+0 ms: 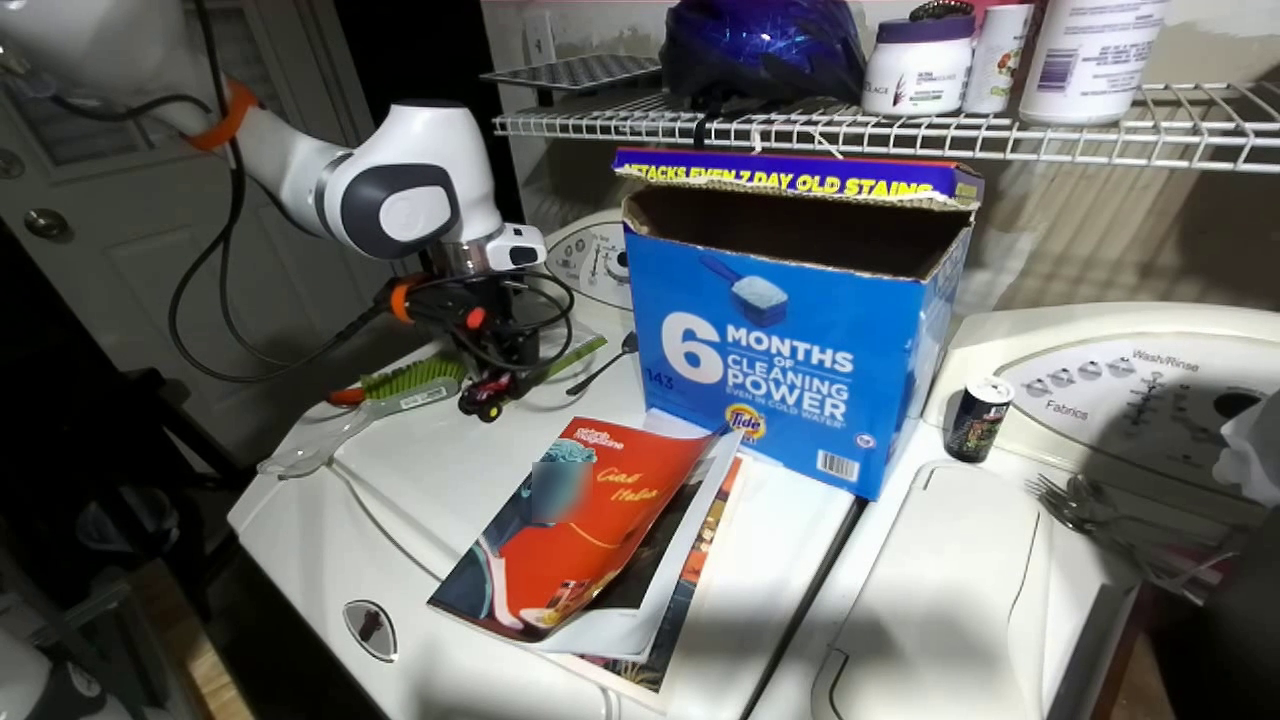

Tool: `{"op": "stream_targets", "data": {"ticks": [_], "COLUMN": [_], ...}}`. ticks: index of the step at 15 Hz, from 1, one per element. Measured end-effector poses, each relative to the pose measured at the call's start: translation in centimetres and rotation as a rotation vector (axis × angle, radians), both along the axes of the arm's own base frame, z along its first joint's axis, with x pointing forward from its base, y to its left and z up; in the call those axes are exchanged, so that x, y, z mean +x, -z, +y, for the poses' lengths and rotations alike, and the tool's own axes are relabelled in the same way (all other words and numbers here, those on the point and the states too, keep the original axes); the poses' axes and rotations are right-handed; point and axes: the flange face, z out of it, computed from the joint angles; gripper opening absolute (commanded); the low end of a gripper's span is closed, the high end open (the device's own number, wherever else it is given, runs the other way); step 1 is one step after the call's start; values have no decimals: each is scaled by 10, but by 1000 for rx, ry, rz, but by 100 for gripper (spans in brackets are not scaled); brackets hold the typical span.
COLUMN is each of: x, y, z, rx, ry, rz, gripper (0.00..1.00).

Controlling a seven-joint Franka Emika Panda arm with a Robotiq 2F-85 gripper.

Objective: Put the toy car upside down

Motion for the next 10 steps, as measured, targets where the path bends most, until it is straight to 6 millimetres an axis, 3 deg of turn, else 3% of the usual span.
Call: {"op": "stream_targets", "data": {"ticks": [5,10], "x": [-6,-31], "y": [-13,-43], "z": [-3,-14], "rx": [-23,-31], "ry": [-21,-26], "rz": [21,21], "gripper": [34,34]}}
